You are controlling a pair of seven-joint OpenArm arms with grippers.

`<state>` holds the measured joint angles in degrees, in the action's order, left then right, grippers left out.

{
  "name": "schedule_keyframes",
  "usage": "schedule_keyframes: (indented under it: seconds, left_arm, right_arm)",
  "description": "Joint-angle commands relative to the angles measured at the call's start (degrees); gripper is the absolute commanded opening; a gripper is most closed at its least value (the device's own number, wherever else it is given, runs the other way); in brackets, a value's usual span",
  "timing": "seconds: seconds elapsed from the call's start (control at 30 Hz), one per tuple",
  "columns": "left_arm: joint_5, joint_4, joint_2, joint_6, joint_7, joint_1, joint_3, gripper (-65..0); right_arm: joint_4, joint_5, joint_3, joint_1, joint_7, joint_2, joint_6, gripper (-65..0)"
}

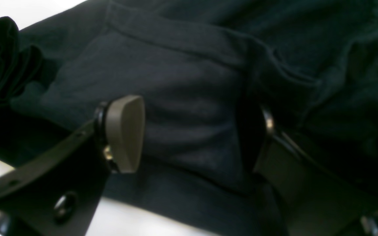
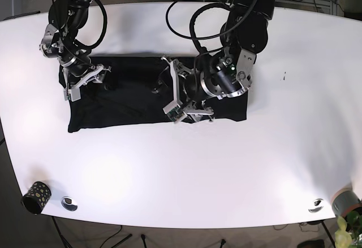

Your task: Fold the T-shirt properly

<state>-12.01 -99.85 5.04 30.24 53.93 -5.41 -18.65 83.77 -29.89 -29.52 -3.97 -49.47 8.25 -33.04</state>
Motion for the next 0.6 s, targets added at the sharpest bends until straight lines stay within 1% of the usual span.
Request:
schedule_keyframes:
  seconds: [0.0, 0.2, 0.27, 0.3, 0.47, 0.57]
  left_arm:
    - [0.10, -2.17, -1.04, -0.13, -0.88, -0.96, 4.37, -26.5]
    - [-0.17, -2.70, -4.47, -0.13, -0.88, 0.62, 16.85, -26.5]
    - [-0.17, -1.99, -5.35, -0.04, -0.88, 0.71, 19.75, -26.5]
    - [-0.25, -0.94, -5.70, 0.05, -0.88, 0.71, 20.37, -26.5]
    - [-0.25, 5.66, -7.28, 3.39, -1.14, 0.18, 21.25, -26.5]
    - [-0.25, 11.02, -7.19, 3.65, -3.07, -1.05, 21.07, -26.5]
  right_arm:
    - [0.41, 0.22, 0.11, 0.32, -0.59, 0.41, -0.06, -22.7]
    - [0.50, -0.04, 0.02, 0.32, -0.59, 0.41, 0.03, -22.7]
    - [0.41, 0.04, 0.02, 0.32, -0.59, 0.50, 0.03, -22.7]
    - [0.41, 0.13, 0.02, 0.32, -0.59, 0.50, 0.03, -22.7]
    - [0.41, 0.22, 0.11, 0.41, -0.59, 0.41, -0.06, -22.7]
    - [0.41, 0.22, 0.20, 0.41, -0.59, 0.32, -0.06, -22.7]
